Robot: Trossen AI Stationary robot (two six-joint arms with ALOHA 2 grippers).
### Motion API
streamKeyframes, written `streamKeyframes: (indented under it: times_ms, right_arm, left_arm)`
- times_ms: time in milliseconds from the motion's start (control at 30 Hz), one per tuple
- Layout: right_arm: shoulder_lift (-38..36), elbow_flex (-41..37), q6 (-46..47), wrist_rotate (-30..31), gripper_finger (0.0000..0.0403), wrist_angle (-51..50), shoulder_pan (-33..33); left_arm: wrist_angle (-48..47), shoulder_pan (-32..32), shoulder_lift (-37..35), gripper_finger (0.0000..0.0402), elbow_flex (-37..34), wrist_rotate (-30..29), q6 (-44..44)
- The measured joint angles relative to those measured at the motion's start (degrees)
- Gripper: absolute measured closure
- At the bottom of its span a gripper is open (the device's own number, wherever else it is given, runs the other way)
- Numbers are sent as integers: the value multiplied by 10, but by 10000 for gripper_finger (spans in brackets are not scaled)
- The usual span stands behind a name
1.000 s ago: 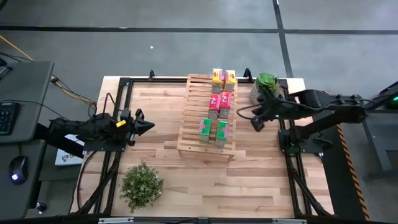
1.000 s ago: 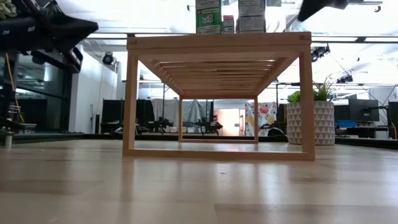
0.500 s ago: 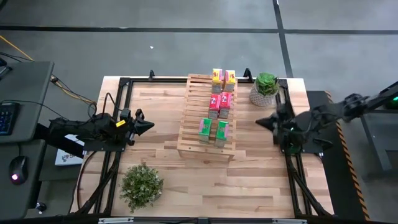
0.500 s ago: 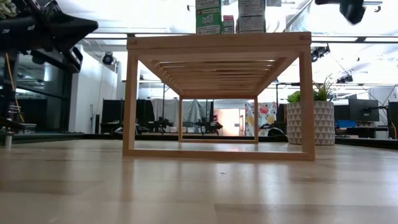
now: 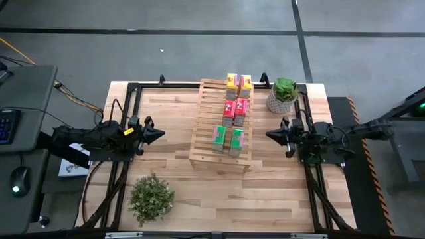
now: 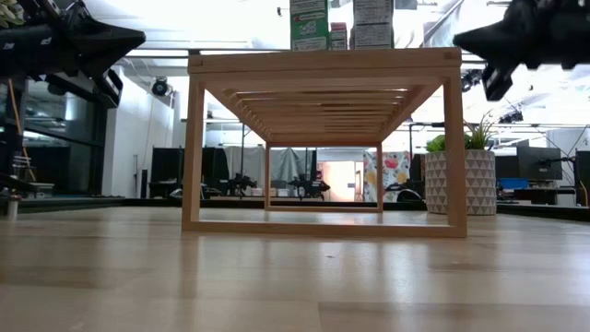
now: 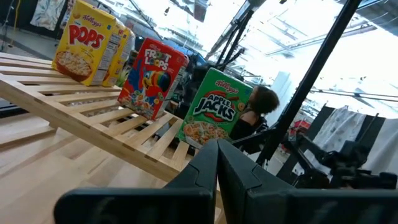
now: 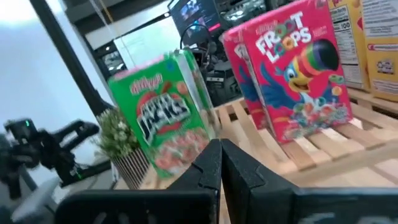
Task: Stack cereal on shelf
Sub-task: Return to Home Position
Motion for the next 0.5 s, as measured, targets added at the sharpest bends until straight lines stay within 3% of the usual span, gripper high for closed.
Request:
streamKeyframes:
  times_ms: [200, 367, 500]
  right_arm:
    - [-53, -72, -18, 7, 403, -4, -11]
    - [-61, -72, -35, 29, 403, -95, -11]
    - [-43, -72, -71, 29, 403, -94, -12]
  left_arm:
    - [0, 0, 0, 401, 0, 0, 0]
    - [0, 0, 0, 401, 0, 0, 0]
    - [0, 0, 0, 401, 0, 0, 0]
